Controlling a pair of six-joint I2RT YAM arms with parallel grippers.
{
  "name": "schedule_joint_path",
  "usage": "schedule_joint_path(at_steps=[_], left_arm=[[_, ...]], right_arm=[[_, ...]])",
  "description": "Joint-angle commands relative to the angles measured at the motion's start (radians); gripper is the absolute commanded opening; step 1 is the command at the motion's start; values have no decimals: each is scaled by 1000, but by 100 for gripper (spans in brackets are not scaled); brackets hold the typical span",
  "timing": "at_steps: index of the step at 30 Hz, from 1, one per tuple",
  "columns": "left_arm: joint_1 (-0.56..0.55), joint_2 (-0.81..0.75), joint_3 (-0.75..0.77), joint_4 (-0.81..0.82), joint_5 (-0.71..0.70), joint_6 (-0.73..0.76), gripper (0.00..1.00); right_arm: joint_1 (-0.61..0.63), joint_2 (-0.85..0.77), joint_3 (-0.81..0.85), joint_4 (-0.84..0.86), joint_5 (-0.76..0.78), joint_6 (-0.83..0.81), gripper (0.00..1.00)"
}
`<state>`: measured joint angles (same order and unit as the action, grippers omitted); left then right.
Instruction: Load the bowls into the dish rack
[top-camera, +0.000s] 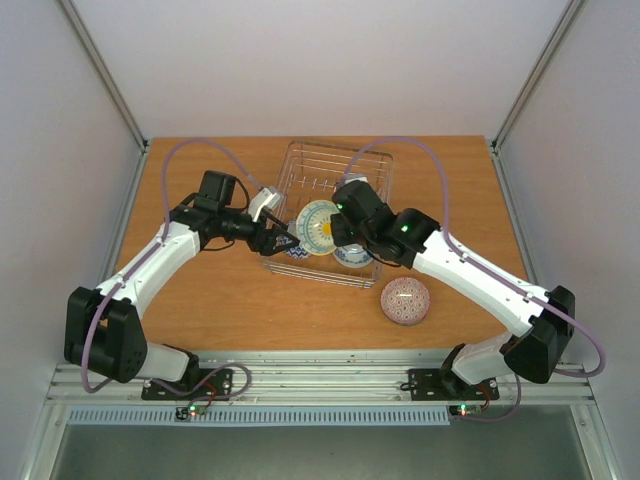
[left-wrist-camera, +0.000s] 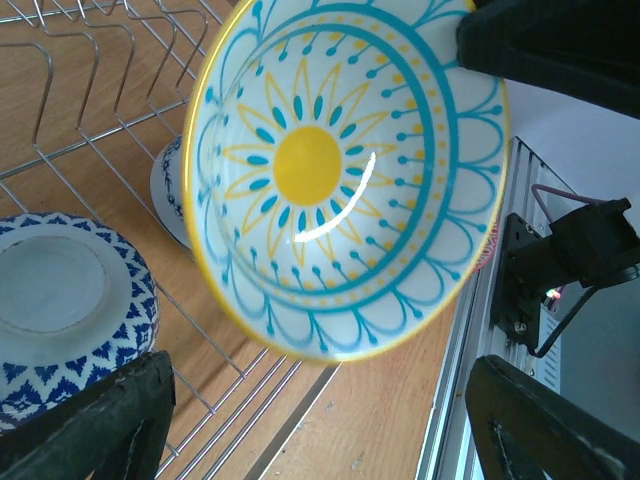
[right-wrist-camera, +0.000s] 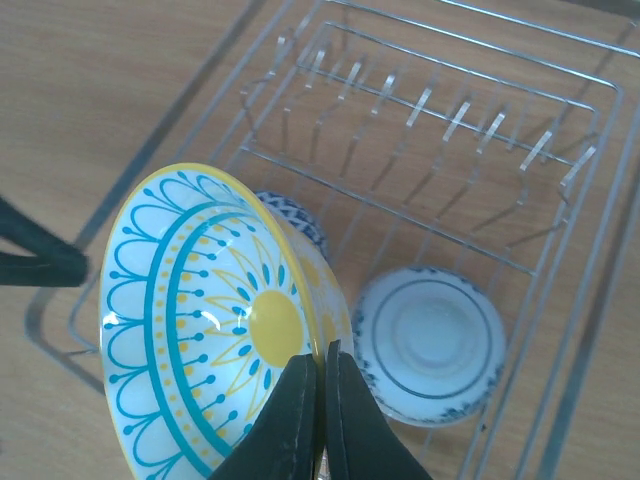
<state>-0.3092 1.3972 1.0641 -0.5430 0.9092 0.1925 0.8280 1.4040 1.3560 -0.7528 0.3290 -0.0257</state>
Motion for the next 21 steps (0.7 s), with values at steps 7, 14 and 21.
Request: schedule_joint_path(at_steps=[7,14,21], left_arm=[[-5,29,22,2,-7,13,77],[-7,31,23,2,-11,15,40],[-7,37,19,8,-11,15,12]], right_arm=[[95,35,103,59,27,-52,1],[102,37,100,70,22,-57,1],[105,5,61,110,-35,-56,1]])
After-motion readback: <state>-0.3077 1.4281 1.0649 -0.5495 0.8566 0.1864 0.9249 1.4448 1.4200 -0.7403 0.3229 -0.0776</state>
